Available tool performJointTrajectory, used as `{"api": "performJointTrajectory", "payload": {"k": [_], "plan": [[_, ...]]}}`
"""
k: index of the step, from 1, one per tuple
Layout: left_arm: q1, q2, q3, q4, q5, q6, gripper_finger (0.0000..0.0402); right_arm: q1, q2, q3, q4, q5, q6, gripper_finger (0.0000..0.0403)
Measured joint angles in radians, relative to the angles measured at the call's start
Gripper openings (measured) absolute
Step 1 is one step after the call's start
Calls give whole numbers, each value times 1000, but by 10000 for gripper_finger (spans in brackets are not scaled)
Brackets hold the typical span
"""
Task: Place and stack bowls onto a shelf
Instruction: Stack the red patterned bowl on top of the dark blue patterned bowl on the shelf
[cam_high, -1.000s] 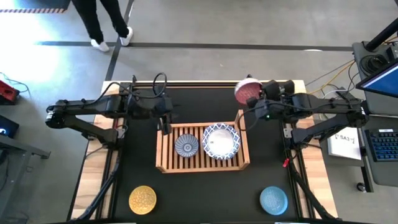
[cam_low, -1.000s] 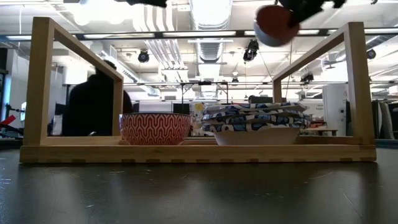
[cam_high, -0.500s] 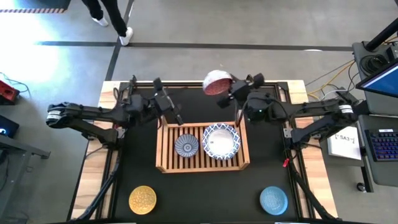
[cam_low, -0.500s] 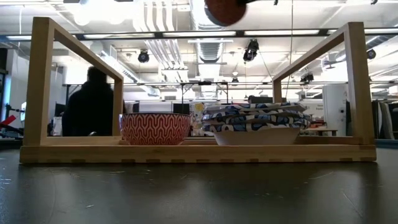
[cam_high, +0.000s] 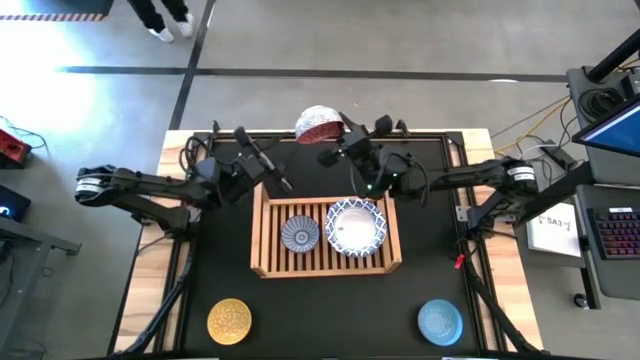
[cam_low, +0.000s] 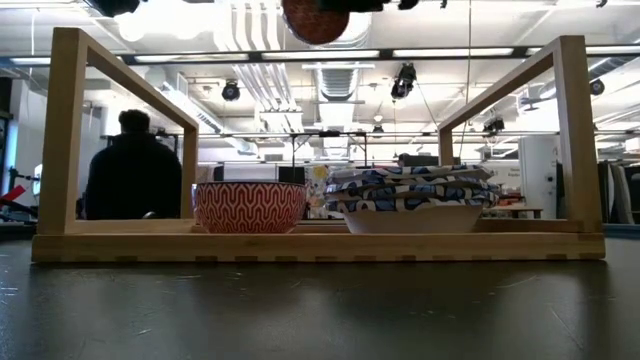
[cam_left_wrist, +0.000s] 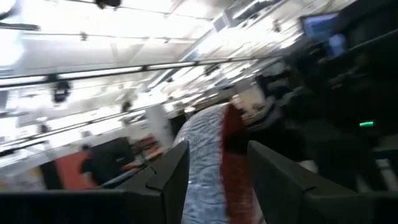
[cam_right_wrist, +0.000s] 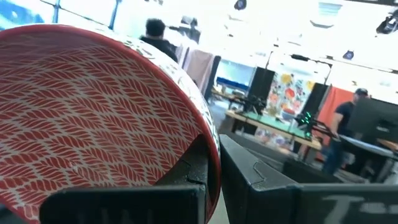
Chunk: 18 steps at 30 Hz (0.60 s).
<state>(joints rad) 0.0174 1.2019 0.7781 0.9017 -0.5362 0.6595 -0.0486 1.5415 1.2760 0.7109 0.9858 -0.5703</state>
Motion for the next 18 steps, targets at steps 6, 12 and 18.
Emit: {"api": "performJointTrajectory", "payload": {"k": [6,12,18], "plan": [[4,62,47,57,-44,115,146,-5,62,70,58,-23,-38,12],[7,164,139,164,-177,278,146,-7,105,130,58,-26,-73,12],[7,247,178,291,-289,395,127,-6,114,141,50,-27,-72,13]]}}
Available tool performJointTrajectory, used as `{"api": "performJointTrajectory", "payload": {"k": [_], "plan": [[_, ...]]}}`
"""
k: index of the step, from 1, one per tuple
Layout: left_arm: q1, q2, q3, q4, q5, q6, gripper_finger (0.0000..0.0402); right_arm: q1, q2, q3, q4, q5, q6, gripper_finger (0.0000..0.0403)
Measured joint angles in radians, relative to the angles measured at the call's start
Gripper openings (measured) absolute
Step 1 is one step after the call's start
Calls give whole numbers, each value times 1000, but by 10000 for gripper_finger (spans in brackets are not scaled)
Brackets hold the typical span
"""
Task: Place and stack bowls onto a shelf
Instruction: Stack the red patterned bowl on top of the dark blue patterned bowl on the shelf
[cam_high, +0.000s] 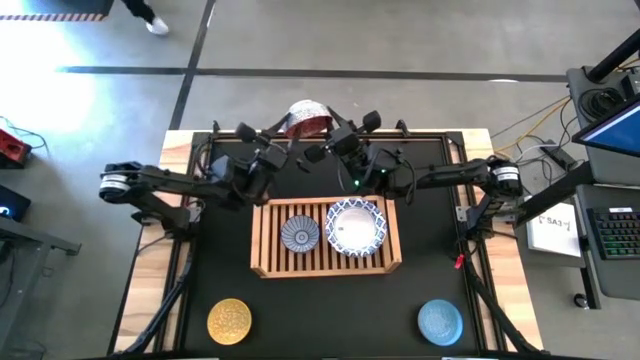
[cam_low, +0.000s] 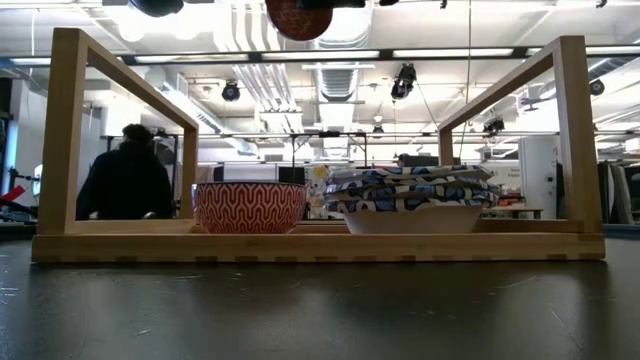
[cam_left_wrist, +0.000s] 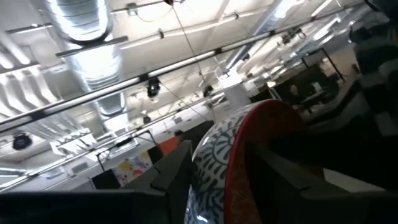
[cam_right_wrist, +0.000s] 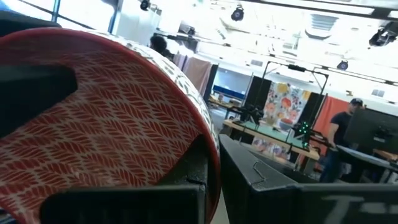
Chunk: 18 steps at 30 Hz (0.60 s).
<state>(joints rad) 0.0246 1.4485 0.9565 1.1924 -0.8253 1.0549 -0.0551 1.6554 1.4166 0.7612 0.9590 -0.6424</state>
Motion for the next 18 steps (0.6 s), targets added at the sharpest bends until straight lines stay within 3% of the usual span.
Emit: {"api": "performJointTrajectory", "payload": {"k": [5,11,18], "plan": [[0,49,0,108,-27,95,84,0,0,-8,2,0,0,13],[0,60,0,117,-49,150,30,2,0,-18,-1,7,-11,13],[0,60,-1,113,-43,166,28,3,0,-18,-16,19,-19,13]]}}
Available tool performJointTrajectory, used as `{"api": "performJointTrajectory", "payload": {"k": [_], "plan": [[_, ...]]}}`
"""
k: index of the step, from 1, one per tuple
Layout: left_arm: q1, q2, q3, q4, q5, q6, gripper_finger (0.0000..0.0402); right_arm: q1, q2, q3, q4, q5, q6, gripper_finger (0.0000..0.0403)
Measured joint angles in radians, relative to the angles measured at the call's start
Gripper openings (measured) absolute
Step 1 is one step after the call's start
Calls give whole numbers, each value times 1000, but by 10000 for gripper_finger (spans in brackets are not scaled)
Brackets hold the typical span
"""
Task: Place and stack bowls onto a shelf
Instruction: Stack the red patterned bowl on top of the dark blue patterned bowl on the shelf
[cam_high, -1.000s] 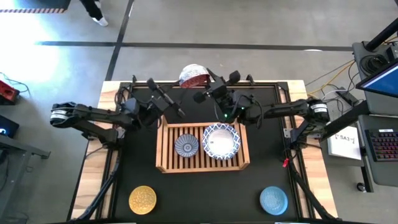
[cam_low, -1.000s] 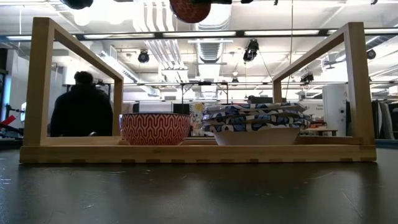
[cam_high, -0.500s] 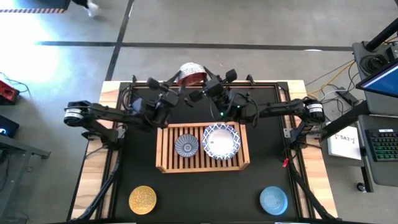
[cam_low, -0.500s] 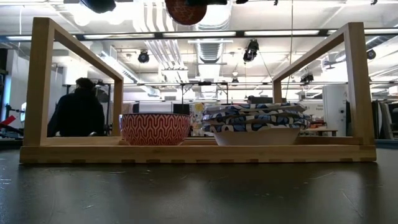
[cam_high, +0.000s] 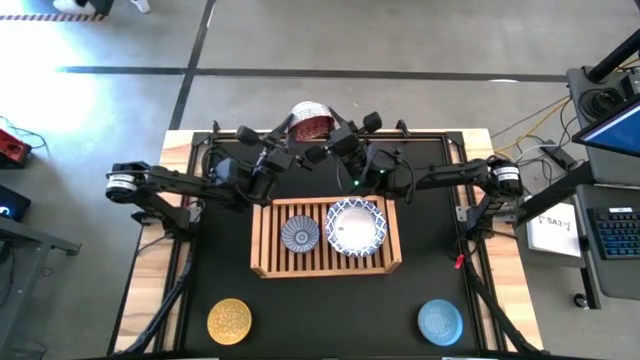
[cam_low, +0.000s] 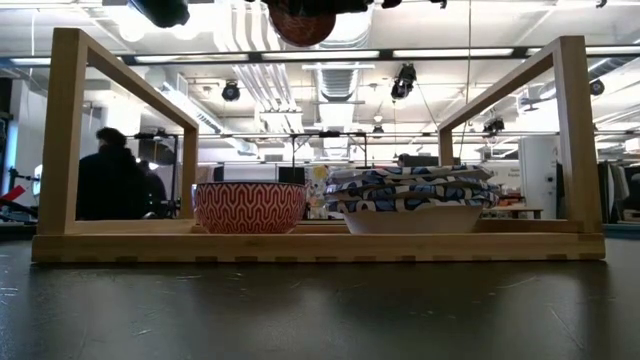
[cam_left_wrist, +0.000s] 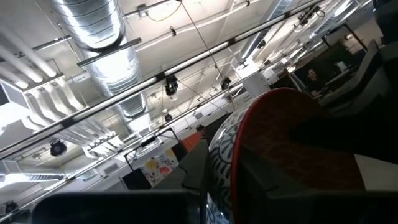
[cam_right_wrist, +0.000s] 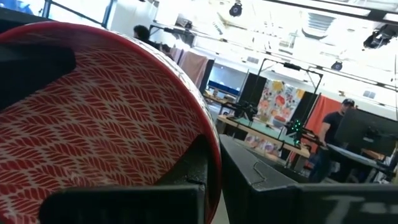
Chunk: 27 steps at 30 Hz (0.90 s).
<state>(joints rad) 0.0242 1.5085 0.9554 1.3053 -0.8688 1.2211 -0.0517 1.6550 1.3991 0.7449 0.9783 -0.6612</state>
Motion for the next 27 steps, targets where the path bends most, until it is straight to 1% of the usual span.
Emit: {"api": "performJointTrajectory", "payload": {"k": [2,4,5,8,13,16,18,21,23,25,27], "plan": [[0,0,0,-3,-1,0,28,0,0,0,-2,0,-4,17],[0,0,0,-6,-5,-1,24,0,-1,0,-5,-13,-18,30],[0,1,-1,-9,-7,-2,17,0,-4,0,-14,-21,-28,40],[-2,1,-2,-19,-4,-7,12,2,-16,2,-57,-33,-27,75],[-2,2,-2,-56,-5,-24,9,2,-49,9,-207,-30,70,139],[-1,5,-4,-90,-11,-29,8,4,-77,31,-380,-40,172,170],[-1,6,-5,-116,-24,-36,8,4,-91,55,-539,-56,249,186],[-1,6,-5,-145,-27,-54,8,1,-112,98,-792,-158,387,200],[-3,5,-5,-165,-31,-61,8,-3,-127,132,-955,-253,461,204],[-7,4,-5,-203,-36,-75,8,-8,-137,166,-1099,-318,525,205],[-11,4,-5,-243,-51,-94,8,-10,-142,201,-1239,-345,577,205]]}}
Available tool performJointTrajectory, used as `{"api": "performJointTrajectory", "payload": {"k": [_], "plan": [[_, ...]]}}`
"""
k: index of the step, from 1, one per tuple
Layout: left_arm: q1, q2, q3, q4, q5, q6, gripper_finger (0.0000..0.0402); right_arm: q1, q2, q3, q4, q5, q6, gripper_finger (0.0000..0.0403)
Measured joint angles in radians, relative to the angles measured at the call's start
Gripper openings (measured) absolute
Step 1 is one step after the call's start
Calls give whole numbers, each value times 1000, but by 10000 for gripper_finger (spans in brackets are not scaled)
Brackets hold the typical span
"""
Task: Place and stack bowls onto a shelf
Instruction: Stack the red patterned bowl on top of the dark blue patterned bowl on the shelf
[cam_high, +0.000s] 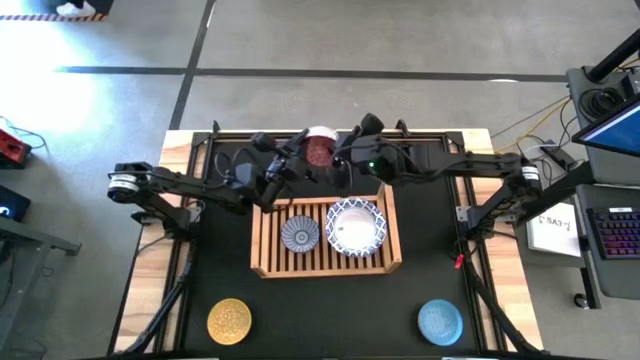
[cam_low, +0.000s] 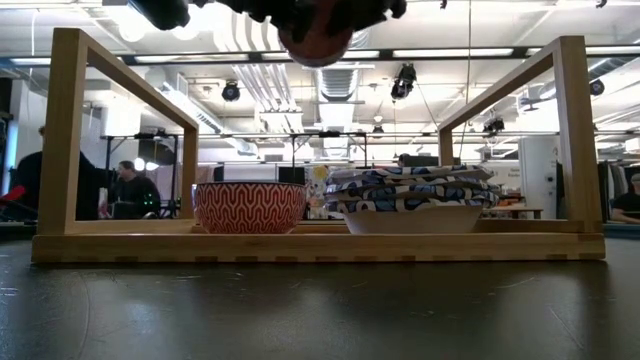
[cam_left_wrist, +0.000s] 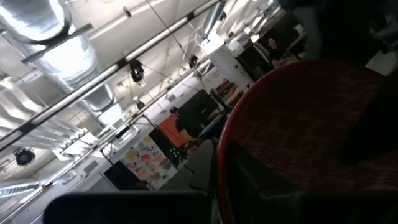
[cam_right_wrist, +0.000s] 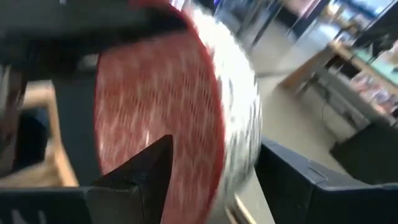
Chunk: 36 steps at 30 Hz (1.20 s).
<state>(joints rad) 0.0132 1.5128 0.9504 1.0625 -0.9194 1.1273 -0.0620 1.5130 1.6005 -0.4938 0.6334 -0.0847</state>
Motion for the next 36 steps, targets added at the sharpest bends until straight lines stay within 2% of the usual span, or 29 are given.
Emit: {"api": "performJointTrajectory", "payload": {"k": [3,7,16,20,23,30,36], "plan": [[0,-4,1,-82,-15,-74,8,0,0,47,-154,-36,67,205],[0,-5,1,-219,-30,-223,8,-2,-3,105,-272,-171,132,205],[-21,-6,23,-567,-41,-598,8,0,-3,176,-365,-437,190,205],[-43,-6,73,-793,-19,-749,8,-2,-2,181,-369,-461,189,205],[-60,-6,138,-991,71,-877,8,-2,-2,180,-389,-462,189,205],[-66,8,328,-1525,415,-1139,8,-8,-1,179,-461,-458,195,205],[-63,9,350,-1742,640,-1246,8,-8,-1,177,-506,-459,200,205]]}}
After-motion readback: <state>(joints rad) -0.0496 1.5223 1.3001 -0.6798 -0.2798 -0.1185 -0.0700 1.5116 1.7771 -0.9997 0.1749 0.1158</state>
